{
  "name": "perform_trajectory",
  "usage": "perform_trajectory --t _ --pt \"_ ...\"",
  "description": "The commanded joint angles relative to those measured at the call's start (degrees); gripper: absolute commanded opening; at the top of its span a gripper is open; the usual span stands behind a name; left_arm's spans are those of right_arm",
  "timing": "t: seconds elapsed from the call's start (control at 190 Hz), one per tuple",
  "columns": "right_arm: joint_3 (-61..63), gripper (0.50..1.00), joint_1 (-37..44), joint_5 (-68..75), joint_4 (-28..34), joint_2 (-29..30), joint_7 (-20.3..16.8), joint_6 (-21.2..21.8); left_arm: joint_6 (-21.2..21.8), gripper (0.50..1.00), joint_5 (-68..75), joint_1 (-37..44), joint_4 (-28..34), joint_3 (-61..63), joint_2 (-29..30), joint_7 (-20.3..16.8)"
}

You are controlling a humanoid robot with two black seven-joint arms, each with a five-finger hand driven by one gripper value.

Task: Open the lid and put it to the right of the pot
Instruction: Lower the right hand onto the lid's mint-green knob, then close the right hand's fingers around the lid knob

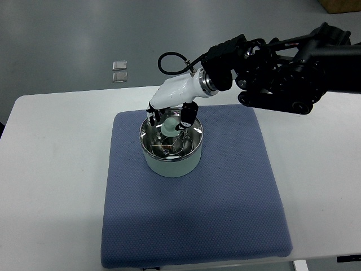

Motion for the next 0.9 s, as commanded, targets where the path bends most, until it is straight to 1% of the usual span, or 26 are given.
perform_trajectory --t 0.0,0.263,0.6,0.895 --pt "0.0 0.67 -0.2 -0.2 -0.4 0.0 -0.1 -0.2 0.0 1.0 0.0 0.0 0.0 0.0 0.0 0.0" --pt "-0.2 0.666 -0.7 -1.2 -0.6 0.8 -0.2 -1.3 -0.1 1.0 0.0 0.0 0.0 0.0 0.0 0.0" --pt "-0.3 0.666 -0.8 -2.2 -2.1 0.8 -0.4 -1.3 0.0 1.0 0.0 0.0 0.0 0.0 0.0 0.0" --pt "-0.5 0.666 -0.8 -2.2 -2.1 0.8 -0.4 -1.3 0.0 1.0 0.0 0.0 0.0 0.0 0.0 0.0"
